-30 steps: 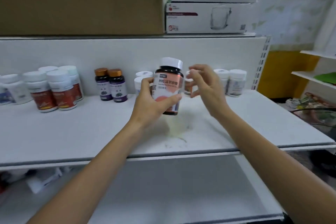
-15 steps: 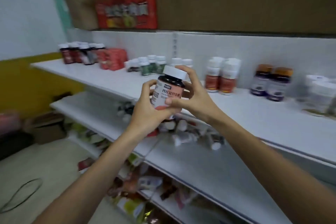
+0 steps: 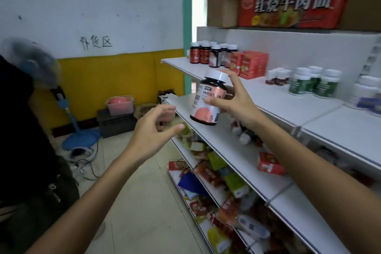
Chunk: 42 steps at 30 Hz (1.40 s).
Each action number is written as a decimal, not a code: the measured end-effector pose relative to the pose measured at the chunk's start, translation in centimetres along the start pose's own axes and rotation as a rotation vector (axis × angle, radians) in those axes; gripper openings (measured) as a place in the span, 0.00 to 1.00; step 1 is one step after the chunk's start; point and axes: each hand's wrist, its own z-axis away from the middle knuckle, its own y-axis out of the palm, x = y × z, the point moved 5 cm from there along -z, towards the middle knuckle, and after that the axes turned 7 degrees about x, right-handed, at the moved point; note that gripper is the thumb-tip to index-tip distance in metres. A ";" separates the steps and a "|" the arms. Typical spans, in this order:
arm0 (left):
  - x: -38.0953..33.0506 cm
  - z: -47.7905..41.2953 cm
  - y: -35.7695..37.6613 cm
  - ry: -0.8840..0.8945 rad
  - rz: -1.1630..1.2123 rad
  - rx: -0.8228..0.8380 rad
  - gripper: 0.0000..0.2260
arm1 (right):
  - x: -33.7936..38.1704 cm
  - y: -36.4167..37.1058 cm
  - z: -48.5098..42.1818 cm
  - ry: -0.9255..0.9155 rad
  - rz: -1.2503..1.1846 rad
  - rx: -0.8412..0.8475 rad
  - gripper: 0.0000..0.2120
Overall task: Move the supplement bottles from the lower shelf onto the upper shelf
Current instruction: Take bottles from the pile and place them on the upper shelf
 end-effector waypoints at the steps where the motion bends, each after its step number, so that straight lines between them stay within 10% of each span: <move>1: 1.0 -0.5 -0.3 -0.014 -0.004 0.003 0.17 | -0.7 0.4 -1.3 0.000 0.000 0.008 0.29; 24: 16.7 -35.5 0.5 0.164 0.048 0.244 0.05 | -15.1 -6.0 -33.4 0.141 0.299 -0.128 0.33; 33: 19.9 -50.9 6.4 0.410 -0.034 0.549 0.04 | -18.5 -12.3 -36.6 0.347 0.556 -0.504 0.38; 42: 23.6 -56.7 9.8 0.630 -0.366 0.797 0.24 | -21.2 -13.9 -38.2 0.602 0.596 -0.689 0.39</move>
